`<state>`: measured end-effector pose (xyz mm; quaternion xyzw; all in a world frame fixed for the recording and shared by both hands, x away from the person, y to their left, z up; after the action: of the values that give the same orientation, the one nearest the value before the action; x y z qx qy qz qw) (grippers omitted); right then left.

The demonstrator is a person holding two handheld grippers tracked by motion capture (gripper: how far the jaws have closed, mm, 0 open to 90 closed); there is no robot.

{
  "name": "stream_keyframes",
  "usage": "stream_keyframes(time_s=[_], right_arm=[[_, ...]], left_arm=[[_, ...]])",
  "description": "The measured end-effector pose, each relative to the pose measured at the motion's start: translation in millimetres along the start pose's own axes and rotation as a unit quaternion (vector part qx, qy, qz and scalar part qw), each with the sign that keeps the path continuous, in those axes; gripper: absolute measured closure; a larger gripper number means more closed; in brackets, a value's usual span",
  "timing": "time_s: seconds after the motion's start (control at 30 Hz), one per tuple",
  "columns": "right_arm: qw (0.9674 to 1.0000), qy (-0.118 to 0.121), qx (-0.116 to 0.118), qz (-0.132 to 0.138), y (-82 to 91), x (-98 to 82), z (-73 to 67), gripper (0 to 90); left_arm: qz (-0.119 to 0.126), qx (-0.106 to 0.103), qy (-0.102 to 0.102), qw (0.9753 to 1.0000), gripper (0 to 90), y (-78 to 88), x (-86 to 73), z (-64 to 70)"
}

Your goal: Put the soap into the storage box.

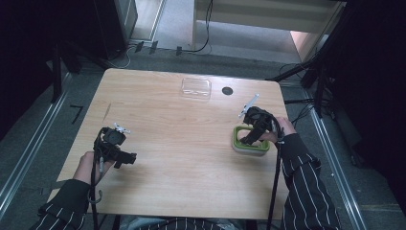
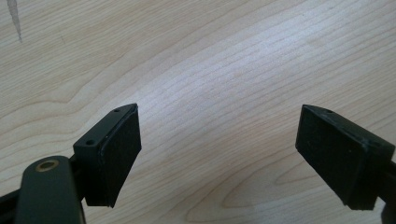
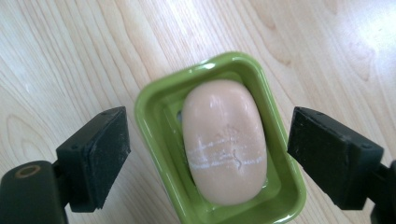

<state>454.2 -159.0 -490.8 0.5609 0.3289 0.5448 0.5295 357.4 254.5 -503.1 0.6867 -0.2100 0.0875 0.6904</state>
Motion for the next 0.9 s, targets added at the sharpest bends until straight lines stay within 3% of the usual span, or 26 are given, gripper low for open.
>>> stream_keyframes(time_s=[0.3,0.47,0.63,0.87,0.9], right_arm=[[0.9989,-0.033,-0.02,0.029,7.3,19.0,-13.9,7.2],[0.9982,-0.035,-0.023,0.043,6.6,28.2,-23.7,6.3],[0.9976,-0.031,-0.04,0.048,6.9,37.1,-39.0,5.8],[0.9963,-0.019,-0.063,0.056,9.0,38.6,-54.2,5.8],[0.9961,-0.028,-0.062,0.056,9.3,38.3,-57.1,5.8]], left_arm=[[0.001,0.0,0.001,1.0,14.8,0.2,0.2,-0.3],[0.003,-0.001,0.001,1.0,14.8,0.3,0.3,-0.1],[0.004,-0.001,0.001,1.0,14.8,0.4,0.3,0.1],[0.003,-0.001,0.001,1.0,14.7,0.3,0.3,-0.1],[0.003,-0.001,0.001,1.0,14.8,0.3,0.3,0.0]])
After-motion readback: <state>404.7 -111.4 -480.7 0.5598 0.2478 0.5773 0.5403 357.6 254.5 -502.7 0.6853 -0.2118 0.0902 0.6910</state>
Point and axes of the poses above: each handheld gripper's, and its own axes: y roughly backward along the jaws, x roughly out of its top, z roughly to its right, the point moved 9 cm from there along -y, roughly forward along the jaws, and after that the axes turned 15 degrees about y, right-handed, at the moved point
